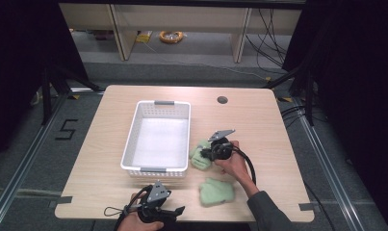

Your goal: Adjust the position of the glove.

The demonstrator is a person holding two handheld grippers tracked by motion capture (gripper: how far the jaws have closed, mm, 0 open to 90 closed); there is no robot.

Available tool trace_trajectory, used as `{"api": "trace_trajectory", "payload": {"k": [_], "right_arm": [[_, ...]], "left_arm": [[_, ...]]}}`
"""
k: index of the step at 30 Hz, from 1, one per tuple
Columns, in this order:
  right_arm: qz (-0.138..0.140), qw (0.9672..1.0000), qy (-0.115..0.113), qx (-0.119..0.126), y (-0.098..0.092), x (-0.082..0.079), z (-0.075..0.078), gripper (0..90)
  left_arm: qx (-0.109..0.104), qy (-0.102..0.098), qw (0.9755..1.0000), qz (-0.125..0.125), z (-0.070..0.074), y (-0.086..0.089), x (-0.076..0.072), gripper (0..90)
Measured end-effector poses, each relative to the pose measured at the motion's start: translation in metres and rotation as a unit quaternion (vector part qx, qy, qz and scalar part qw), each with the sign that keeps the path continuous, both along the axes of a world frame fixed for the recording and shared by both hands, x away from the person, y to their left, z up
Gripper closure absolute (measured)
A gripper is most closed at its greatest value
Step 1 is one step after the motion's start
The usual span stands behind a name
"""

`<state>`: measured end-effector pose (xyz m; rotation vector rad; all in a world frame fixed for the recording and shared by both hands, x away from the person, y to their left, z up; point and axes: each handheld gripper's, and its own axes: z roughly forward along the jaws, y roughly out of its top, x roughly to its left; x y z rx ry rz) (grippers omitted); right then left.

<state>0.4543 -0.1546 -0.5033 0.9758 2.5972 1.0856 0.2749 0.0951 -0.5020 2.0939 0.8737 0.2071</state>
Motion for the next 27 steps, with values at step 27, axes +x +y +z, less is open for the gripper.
{"api": "trace_trajectory", "payload": {"k": [27], "right_arm": [[-0.050,0.9911,-0.028,0.120,-0.043,-0.085,0.062,87.9]], "left_arm": [[0.005,-0.008,1.0000,0.002,0.005,0.002,0.000,29.3]]}}
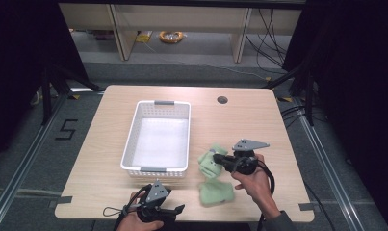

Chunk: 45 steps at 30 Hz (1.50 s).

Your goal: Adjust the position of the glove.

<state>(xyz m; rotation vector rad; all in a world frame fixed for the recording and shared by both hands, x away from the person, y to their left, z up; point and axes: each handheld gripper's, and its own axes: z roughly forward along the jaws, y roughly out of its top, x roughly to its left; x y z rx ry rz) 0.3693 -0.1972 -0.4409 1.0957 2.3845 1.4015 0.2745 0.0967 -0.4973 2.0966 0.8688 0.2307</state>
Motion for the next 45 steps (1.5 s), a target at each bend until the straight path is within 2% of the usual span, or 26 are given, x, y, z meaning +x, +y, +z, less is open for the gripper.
{"api": "trace_trajectory", "payload": {"k": [1,5,6,8,9,11,12,13,18,20,21,22,24,25,26,28,30,33,36,37,39,40,41,42,44,45], "right_arm": [[0.004,0.9999,-0.010,0.000,-0.003,-0.004,-0.001,87.9],[-0.009,0.9999,0.009,0.012,-0.012,-0.025,-0.003,87.9],[-0.005,0.9999,0.000,0.012,-0.013,-0.027,-0.005,87.9],[-0.006,0.9999,0.003,0.013,-0.015,-0.034,-0.009,87.9],[-0.003,0.9999,0.002,0.015,-0.015,-0.037,-0.011,87.9],[0.001,0.9999,0.007,0.011,-0.015,-0.042,-0.014,87.9],[-0.002,0.9997,0.014,0.018,-0.013,-0.046,-0.015,87.9],[-0.001,1.0000,-0.002,0.007,-0.015,-0.047,-0.016,87.8],[-0.013,0.9991,0.031,0.025,-0.011,-0.057,-0.025,87.7],[-0.004,0.9997,0.017,0.015,-0.012,-0.056,-0.030,87.8],[-0.015,0.9991,0.036,0.016,-0.010,-0.060,-0.030,87.7],[-0.005,0.9997,0.021,0.009,-0.010,-0.058,-0.032,87.7],[-0.008,0.9998,0.018,0.008,-0.009,-0.058,-0.033,87.7],[-0.008,0.9993,0.033,0.017,-0.008,-0.059,-0.033,87.7],[-0.011,0.9992,0.034,0.019,-0.007,-0.060,-0.033,87.7],[-0.009,0.9989,0.042,0.021,-0.007,-0.061,-0.034,87.7],[-0.006,0.9997,0.023,0.010,-0.009,-0.059,-0.035,87.6],[-0.003,0.9996,0.022,0.015,-0.008,-0.059,-0.036,87.7],[-0.006,0.9989,0.037,0.029,-0.006,-0.062,-0.035,87.7],[-0.004,0.9996,0.024,0.015,-0.008,-0.061,-0.034,87.7],[0.006,0.9993,0.031,0.019,-0.007,-0.061,-0.034,87.7],[0.000,0.9997,0.020,0.016,-0.008,-0.062,-0.033,87.7],[-0.007,0.9989,0.038,0.028,-0.007,-0.065,-0.032,87.8],[-0.001,0.9991,0.027,0.032,-0.008,-0.064,-0.032,87.7],[-0.010,0.9986,0.037,0.036,-0.008,-0.069,-0.030,87.7],[-0.005,0.9989,0.027,0.039,-0.010,-0.069,-0.031,87.8]], "left_arm": [[-0.001,-0.004,1.0000,-0.003,0.000,0.000,0.001,29.4],[-0.008,-0.005,0.9999,0.004,0.001,-0.003,0.000,29.5],[-0.010,-0.006,0.9999,0.001,0.001,-0.004,0.000,29.6],[-0.013,0.007,0.9999,-0.002,0.002,-0.005,0.000,30.0],[-0.014,-0.005,0.9999,-0.001,0.001,-0.007,0.000,30.1],[-0.018,-0.001,0.9998,-0.004,0.003,-0.011,-0.001,30.2],[-0.013,-0.013,0.9998,-0.010,0.004,-0.012,-0.001,30.2],[-0.012,-0.008,0.9998,-0.016,0.005,-0.013,-0.001,30.2],[-0.032,-0.004,0.9994,-0.012,0.006,-0.026,-0.001,29.4],[-0.018,-0.001,0.9994,-0.029,0.007,-0.031,0.002,29.5],[-0.022,0.009,0.9992,-0.032,0.007,-0.035,0.003,29.8],[-0.019,-0.006,0.9992,-0.034,0.007,-0.043,0.005,30.2],[-0.022,-0.005,0.9990,-0.038,0.008,-0.050,0.007,32.4],[-0.023,-0.008,0.9988,-0.042,0.008,-0.053,0.008,34.4],[-0.011,-0.018,0.9984,-0.052,0.009,-0.055,0.011,37.0],[-0.013,-0.024,0.9982,-0.053,0.010,-0.062,0.014,40.2],[-0.019,-0.018,0.9986,-0.046,0.009,-0.067,0.017,45.8],[-0.008,-0.028,0.9974,-0.065,0.008,-0.068,0.021,55.0],[-0.012,-0.024,0.9975,-0.066,0.009,-0.069,0.022,69.0],[-0.016,-0.030,0.9977,-0.060,0.010,-0.068,0.022,72.7],[-0.014,-0.029,0.9979,-0.056,0.012,-0.064,0.025,78.8],[-0.026,-0.030,0.9978,-0.053,0.014,-0.064,0.025,80.0],[-0.028,-0.034,0.9977,-0.053,0.017,-0.061,0.027,81.2],[-0.027,-0.037,0.9974,-0.056,0.020,-0.059,0.029,82.1],[-0.039,-0.041,0.9974,-0.045,0.024,-0.058,0.030,83.3],[-0.038,-0.042,0.9974,-0.044,0.026,-0.057,0.031,83.9]]}}
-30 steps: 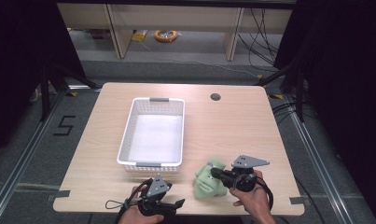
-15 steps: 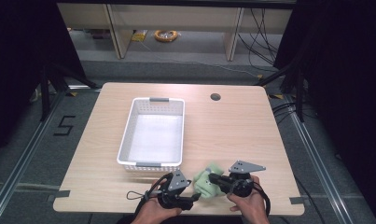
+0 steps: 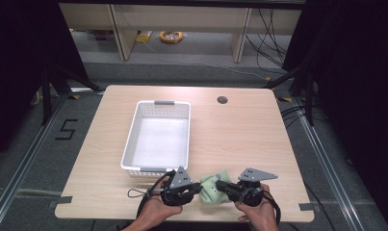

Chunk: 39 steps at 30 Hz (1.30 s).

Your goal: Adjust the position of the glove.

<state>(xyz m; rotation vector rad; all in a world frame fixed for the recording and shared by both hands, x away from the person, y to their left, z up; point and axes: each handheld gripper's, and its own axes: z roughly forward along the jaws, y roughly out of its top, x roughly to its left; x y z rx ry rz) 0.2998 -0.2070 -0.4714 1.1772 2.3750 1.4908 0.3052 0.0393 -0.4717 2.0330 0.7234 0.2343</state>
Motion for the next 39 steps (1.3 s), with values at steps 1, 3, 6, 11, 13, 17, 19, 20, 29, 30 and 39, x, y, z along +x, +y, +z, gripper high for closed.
{"api": "trace_trajectory", "payload": {"k": [1,3,6,11,13,17,19,20,29,30,39], "right_arm": [[-0.007,0.9999,0.010,0.003,0.001,-0.003,0.001,87.7],[-0.005,0.9999,0.009,0.009,0.002,-0.009,-0.001,87.7],[-0.007,1.0000,0.003,-0.002,0.002,-0.014,-0.003,87.7],[-0.018,0.9996,0.024,-0.002,0.001,-0.014,-0.014,86.7],[-0.020,0.9992,0.034,-0.005,0.002,-0.014,-0.017,85.6],[-0.011,0.9993,0.032,-0.015,0.002,-0.013,-0.020,81.4],[-0.015,0.9988,0.045,-0.008,0.003,-0.015,-0.018,79.4],[-0.012,0.9991,0.041,-0.009,0.002,-0.015,-0.016,78.6],[-0.043,0.9990,-0.002,-0.005,-0.019,-0.009,-0.002,67.3],[-0.063,0.9978,0.006,-0.019,-0.023,-0.011,0.001,65.9],[-0.102,0.9940,0.030,-0.027,-0.045,-0.010,-0.004,59.0]], "left_arm": [[0.009,-0.008,0.9999,-0.008,0.002,0.001,0.002,84.3],[0.010,-0.008,0.9999,-0.005,0.002,-0.001,0.004,84.8],[0.016,-0.011,0.9998,-0.008,-0.002,-0.007,0.007,85.0],[0.028,-0.004,0.9996,-0.010,-0.011,-0.012,0.014,85.0],[0.029,0.000,0.9995,-0.009,-0.013,-0.011,0.015,84.7],[0.024,0.007,0.9997,-0.001,-0.017,-0.009,0.016,83.9],[0.030,0.010,0.9995,-0.004,-0.018,-0.007,0.017,83.5],[0.028,0.010,0.9995,-0.001,-0.019,-0.007,0.017,83.2],[-0.004,0.039,0.9991,0.017,-0.017,0.002,0.015,68.4],[-0.007,0.038,0.9991,0.019,-0.017,0.003,0.014,66.9],[-0.027,0.063,0.9969,0.039,-0.016,0.015,0.004,50.9]]}}
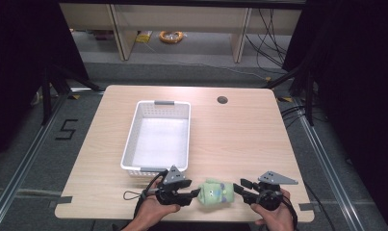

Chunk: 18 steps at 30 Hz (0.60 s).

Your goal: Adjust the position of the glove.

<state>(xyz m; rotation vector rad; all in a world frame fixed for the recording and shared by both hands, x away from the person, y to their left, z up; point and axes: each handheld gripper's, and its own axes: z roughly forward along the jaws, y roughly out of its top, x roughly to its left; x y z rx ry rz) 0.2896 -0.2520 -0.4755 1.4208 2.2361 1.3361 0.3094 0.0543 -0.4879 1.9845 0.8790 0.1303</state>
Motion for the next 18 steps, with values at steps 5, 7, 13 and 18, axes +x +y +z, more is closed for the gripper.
{"api": "trace_trajectory", "payload": {"k": [5,7,13,18], "right_arm": [[0.008,0.9999,-0.001,-0.010,0.004,0.002,-0.006,52.9],[0.014,0.9994,-0.006,-0.030,0.004,0.004,-0.009,49.7],[0.017,0.9989,-0.003,-0.043,0.007,0.007,-0.014,45.5],[0.028,0.9987,0.014,-0.041,0.012,0.008,-0.016,44.5]], "left_arm": [[-0.007,0.029,0.9995,0.015,-0.004,0.004,-0.004,43.5],[-0.009,0.037,0.9992,0.009,-0.004,0.006,-0.005,43.0],[-0.010,0.044,0.9988,0.021,-0.007,0.004,-0.009,40.9],[-0.010,0.047,0.9988,0.012,-0.009,0.001,-0.009,38.9]]}}
